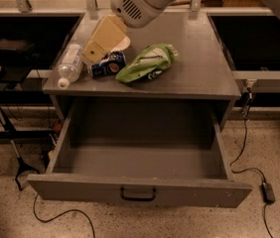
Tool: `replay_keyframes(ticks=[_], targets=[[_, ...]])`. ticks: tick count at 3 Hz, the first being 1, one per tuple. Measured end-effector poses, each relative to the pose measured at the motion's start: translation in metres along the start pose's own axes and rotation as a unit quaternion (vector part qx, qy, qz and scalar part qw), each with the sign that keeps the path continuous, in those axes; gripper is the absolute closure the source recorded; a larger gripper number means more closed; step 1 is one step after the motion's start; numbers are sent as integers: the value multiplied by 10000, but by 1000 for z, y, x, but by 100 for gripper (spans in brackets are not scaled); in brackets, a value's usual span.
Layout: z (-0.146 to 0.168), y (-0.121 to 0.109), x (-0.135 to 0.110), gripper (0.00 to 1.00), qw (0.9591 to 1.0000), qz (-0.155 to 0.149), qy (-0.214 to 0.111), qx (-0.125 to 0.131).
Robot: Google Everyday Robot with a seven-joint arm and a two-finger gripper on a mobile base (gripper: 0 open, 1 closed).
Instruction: Place pepsi can into top drawer
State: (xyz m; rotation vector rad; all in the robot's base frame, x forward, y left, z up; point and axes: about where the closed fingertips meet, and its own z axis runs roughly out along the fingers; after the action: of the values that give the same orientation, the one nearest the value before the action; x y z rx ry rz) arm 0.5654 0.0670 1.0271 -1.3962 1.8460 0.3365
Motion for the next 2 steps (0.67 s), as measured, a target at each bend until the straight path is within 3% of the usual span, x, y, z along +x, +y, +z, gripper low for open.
replay_keyframes(ticks=[1,2], targets=[[27,-16,14,0,9998,147,117,6],[60,-36,28,0,9985,433,303,168]])
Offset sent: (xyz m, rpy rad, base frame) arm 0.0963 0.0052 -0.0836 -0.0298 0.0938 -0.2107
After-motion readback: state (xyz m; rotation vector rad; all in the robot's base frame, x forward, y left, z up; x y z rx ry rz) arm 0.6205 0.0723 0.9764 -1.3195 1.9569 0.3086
